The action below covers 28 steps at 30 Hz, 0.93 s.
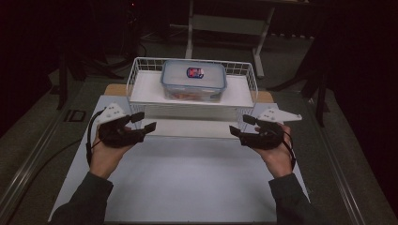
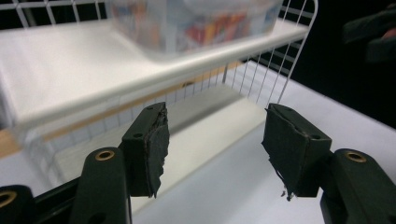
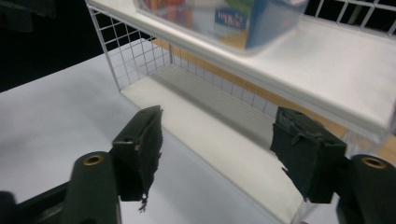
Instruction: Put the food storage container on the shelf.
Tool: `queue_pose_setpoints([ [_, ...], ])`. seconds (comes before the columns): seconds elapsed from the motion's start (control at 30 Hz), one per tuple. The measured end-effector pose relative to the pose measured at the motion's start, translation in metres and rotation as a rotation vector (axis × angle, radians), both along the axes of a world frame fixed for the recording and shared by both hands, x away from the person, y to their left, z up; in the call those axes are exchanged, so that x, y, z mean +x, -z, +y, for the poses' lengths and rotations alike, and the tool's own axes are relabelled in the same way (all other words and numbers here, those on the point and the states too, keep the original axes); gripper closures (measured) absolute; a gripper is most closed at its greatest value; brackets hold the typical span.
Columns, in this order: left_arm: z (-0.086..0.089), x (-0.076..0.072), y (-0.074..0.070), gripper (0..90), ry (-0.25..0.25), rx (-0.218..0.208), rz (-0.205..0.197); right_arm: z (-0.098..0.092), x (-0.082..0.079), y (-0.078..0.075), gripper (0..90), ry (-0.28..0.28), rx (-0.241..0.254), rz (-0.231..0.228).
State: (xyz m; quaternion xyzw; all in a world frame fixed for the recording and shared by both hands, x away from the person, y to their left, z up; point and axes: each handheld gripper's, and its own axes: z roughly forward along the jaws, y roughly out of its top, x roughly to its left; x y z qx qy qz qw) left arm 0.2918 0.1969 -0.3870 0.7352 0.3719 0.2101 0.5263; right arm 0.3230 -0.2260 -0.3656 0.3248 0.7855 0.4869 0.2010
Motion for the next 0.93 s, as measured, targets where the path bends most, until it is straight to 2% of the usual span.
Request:
queue_pose_setpoints([
  [0.23, 0.022, -0.039, 0.028, 39.1, -0.068, -0.001, -0.032, -0.031, -0.03, 0.028, 27.2, 0.035, 0.026, 0.005],
  [0.37, 0.033, -0.052, 0.044, 38.2, -0.096, 0.025, -0.03, -0.048, -0.043, 0.048, 27.2, 0.055, 0.056, 0.048],
  [0.47, 0.04, -0.058, 0.051, 38.1, -0.117, 0.018, -0.013, -0.059, -0.055, 0.062, 27.3, 0.066, 0.053, 0.056],
  [0.7, 0.05, -0.064, 0.059, 38.1, -0.171, 0.002, -0.039, -0.081, -0.08, 0.082, 28.1, 0.109, 0.106, 0.029],
  [0.83, 0.049, -0.063, 0.064, 38.1, -0.175, 0.014, -0.035, -0.084, -0.083, 0.085, 28.1, 0.139, 0.096, -0.002],
  [0.93, 0.049, -0.061, 0.068, 38.1, -0.182, 0.026, -0.023, -0.084, -0.081, 0.086, 28.1, 0.144, 0.094, -0.002],
])
